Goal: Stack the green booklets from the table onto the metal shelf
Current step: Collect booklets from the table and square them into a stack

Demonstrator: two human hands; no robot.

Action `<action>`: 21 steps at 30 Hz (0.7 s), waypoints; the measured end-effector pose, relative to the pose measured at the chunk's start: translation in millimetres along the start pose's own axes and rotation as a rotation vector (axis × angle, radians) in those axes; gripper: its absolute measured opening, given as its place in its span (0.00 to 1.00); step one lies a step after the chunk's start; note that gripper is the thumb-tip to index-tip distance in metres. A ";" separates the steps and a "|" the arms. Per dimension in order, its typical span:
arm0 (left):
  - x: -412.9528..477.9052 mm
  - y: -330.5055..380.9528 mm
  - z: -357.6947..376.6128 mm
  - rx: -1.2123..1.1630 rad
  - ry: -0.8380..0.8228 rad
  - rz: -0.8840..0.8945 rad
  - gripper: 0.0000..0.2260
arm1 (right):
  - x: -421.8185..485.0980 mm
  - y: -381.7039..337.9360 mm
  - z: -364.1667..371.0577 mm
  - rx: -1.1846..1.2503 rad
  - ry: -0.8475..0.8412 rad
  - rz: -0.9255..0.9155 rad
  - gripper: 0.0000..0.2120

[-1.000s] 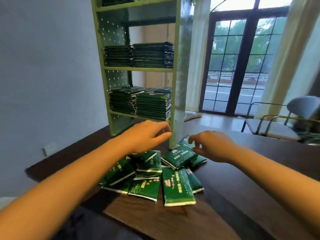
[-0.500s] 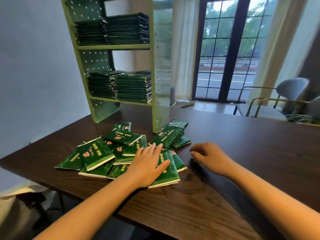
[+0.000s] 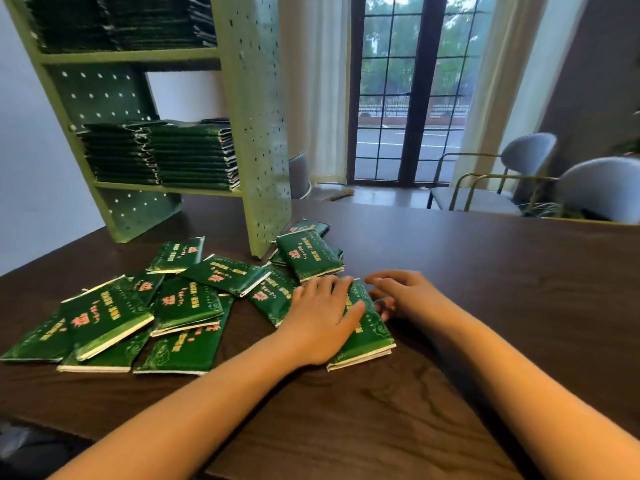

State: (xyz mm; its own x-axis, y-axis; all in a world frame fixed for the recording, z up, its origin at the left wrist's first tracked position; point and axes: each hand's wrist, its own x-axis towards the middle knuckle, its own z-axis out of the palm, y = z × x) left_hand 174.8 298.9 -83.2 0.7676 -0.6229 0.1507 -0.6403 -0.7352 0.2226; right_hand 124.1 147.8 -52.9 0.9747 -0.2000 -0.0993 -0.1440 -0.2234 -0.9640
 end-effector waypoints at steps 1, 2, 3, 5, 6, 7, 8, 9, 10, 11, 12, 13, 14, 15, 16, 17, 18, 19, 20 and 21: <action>6.0 3.4 -0.6 -0.017 0.008 -0.016 0.22 | 1.3 0.0 0.9 -0.017 0.008 -0.004 0.10; 12.2 6.3 -0.9 -0.048 0.019 -0.041 0.21 | 2.6 0.0 1.3 -0.024 0.015 -0.001 0.10; 19.9 9.8 -0.4 -0.084 0.041 -0.068 0.19 | 2.4 -0.6 0.4 -0.026 0.017 0.007 0.09; 32.1 11.2 -0.8 -0.147 0.100 -0.125 0.17 | 3.2 0.4 -1.3 -0.007 0.004 0.005 0.09; 37.0 10.0 -0.4 -0.175 0.127 -0.143 0.16 | 3.4 1.3 -2.1 0.004 -0.004 -0.003 0.08; 40.4 9.3 0.6 -0.202 0.154 -0.151 0.15 | 3.1 3.0 -3.5 0.011 -0.017 -0.012 0.07; 41.8 7.6 1.2 -0.230 0.184 -0.148 0.15 | 3.9 4.4 -5.4 0.022 -0.036 -0.013 0.06; 42.0 6.2 1.8 -0.270 0.215 -0.139 0.14 | 4.2 4.6 -6.6 0.023 -0.061 -0.002 0.04; 41.5 4.0 3.1 -0.335 0.254 -0.126 0.14 | 4.3 5.2 -6.2 0.006 -0.089 0.004 0.01; 40.1 2.3 2.7 -0.424 0.294 -0.118 0.13 | 4.3 5.5 -5.6 -0.016 -0.099 -0.001 0.02; 38.3 0.4 1.4 -0.521 0.337 -0.114 0.12 | 6.4 7.2 -5.3 -0.019 -0.083 -0.008 0.05; 36.6 -1.4 -0.4 -0.609 0.380 -0.112 0.10 | 7.7 7.8 -4.0 0.000 -0.046 -0.009 0.05; 34.6 -3.7 -2.7 -0.668 0.425 -0.108 0.10 | 8.6 8.3 -2.7 0.030 -0.002 -0.014 0.04; 33.3 -6.3 -6.0 -0.702 0.466 -0.110 0.09 | 9.2 7.9 -1.2 0.060 0.043 -0.021 0.03; 32.0 -8.8 -8.7 -0.726 0.503 -0.118 0.09 | 10.2 8.0 -0.8 0.083 0.087 -0.028 0.03; 30.8 -10.7 -11.6 -0.753 0.529 -0.129 0.08 | 10.6 8.2 -1.3 0.113 0.123 -0.037 0.03; 29.9 -11.8 -14.1 -0.785 0.542 -0.147 0.07 | 11.3 8.8 -2.8 0.150 0.152 -0.048 0.03; 29.1 -12.2 -15.9 -0.818 0.540 -0.170 0.07 | 11.4 8.8 -4.3 0.199 0.174 -0.058 0.04; 27.7 -11.2 -18.5 -0.841 0.527 -0.193 0.07 | 11.4 9.2 -5.8 0.250 0.195 -0.074 0.05; 27.4 -10.7 -18.5 -0.865 0.498 -0.209 0.07 | 10.7 8.7 -6.8 0.299 0.212 -0.091 0.05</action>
State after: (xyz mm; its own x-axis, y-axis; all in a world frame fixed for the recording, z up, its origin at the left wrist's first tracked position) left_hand 203.2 294.6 -63.7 0.9126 -0.1771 0.3685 -0.4037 -0.2484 0.8805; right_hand 132.1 137.3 -60.7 0.9197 -0.3923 0.0135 0.0287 0.0328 -0.9990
